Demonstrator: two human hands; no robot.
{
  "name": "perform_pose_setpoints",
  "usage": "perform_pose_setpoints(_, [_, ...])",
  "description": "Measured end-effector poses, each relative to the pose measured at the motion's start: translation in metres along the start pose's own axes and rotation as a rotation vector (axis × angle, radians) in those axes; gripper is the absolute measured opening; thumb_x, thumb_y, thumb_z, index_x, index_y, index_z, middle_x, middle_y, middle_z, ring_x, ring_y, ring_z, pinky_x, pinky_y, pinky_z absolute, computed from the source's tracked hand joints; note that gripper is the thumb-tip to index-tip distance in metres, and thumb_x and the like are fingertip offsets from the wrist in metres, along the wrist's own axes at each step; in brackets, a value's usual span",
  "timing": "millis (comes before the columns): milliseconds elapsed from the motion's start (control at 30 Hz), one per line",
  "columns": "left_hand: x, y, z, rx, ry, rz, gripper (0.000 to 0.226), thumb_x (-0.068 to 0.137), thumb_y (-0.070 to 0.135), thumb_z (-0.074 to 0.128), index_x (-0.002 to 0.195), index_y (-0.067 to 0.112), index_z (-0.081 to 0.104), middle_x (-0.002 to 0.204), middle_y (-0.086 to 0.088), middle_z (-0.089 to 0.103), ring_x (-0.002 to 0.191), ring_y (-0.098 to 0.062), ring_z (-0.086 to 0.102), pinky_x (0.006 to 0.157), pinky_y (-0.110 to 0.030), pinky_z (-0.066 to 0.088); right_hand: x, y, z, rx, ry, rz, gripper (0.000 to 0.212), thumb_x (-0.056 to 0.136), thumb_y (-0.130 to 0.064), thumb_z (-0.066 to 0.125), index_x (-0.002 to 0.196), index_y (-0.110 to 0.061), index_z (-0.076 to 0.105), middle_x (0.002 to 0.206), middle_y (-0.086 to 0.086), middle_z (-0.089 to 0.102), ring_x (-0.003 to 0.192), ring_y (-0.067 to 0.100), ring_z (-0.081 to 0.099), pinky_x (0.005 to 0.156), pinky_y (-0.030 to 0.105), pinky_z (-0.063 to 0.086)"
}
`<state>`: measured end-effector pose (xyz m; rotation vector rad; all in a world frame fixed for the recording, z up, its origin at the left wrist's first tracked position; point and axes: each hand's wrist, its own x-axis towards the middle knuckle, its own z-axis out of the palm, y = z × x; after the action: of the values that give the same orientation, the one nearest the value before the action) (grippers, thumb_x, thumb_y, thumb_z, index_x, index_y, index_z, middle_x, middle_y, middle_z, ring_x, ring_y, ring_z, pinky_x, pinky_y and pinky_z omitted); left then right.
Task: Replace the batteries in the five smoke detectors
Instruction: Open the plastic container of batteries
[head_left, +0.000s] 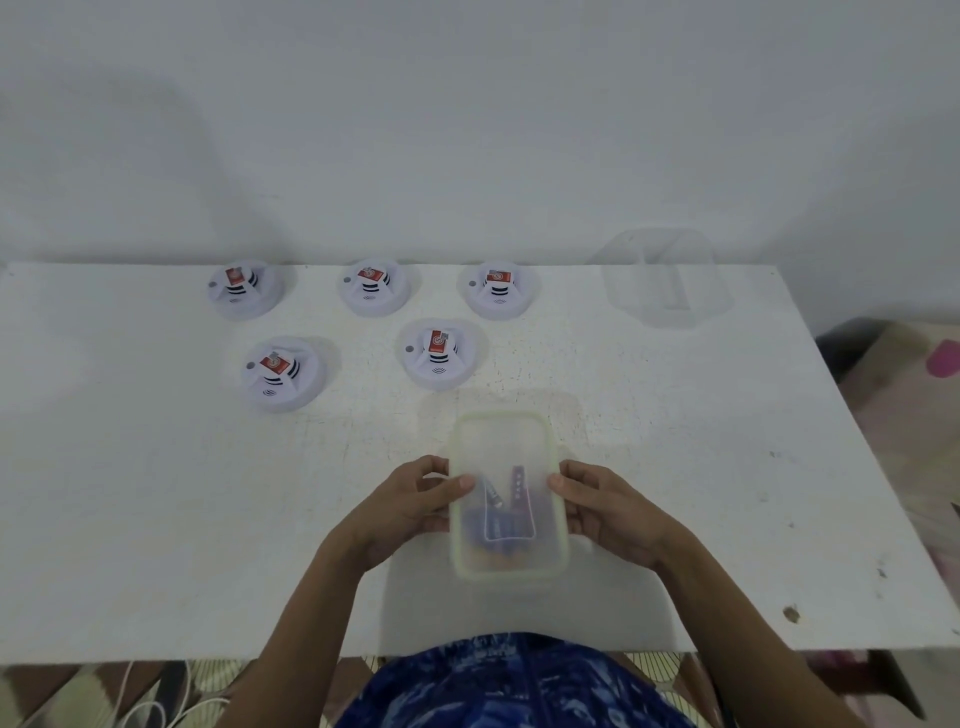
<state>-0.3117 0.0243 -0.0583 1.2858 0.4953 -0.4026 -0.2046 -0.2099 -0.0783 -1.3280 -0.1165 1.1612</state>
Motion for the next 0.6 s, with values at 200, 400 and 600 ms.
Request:
perform_pose_setpoints(200, [0.003, 0.002, -0.005, 0.031, -0.047, -0.015, 0.061, 0.078, 0.037, 0.074, 0.121, 0.001, 0.052, 0.112, -0.015, 0.068, 0.105, -0.032, 0.065, 0.096, -0.049, 0.049, 0.001, -0.002, -0.001, -0.018, -0.025, 0.019, 0.057, 0.088, -0.032, 0.065, 0.129, 0.004, 0.049, 0.129, 0.030, 0.052, 0.112, 0.039, 0.056, 0.103, 0.058, 0.040])
perform_pose_setpoints(400, [0.003, 0.005, -0.005, 0.055, -0.067, -0.028, 0.053, 0.083, 0.029, 0.069, 0.122, -0.003, 0.051, 0.112, -0.016, 0.068, 0.105, -0.033, 0.065, 0.094, -0.046, 0.050, 0.001, -0.004, -0.002, -0.023, -0.021, 0.008, 0.061, 0.087, -0.033, 0.067, 0.132, 0.004, 0.047, 0.132, 0.033, 0.048, 0.122, 0.051, 0.045, 0.103, 0.064, 0.036])
perform_pose_setpoints(600, [0.003, 0.013, -0.005, 0.118, -0.104, -0.032, 0.050, 0.083, 0.035, 0.070, 0.120, 0.003, 0.058, 0.116, -0.013, 0.067, 0.106, -0.029, 0.065, 0.094, -0.044, 0.051, -0.001, -0.007, 0.000, -0.033, -0.051, -0.012, 0.057, 0.089, -0.031, 0.065, 0.132, 0.003, 0.047, 0.132, 0.032, 0.048, 0.122, 0.051, 0.046, 0.102, 0.065, 0.035])
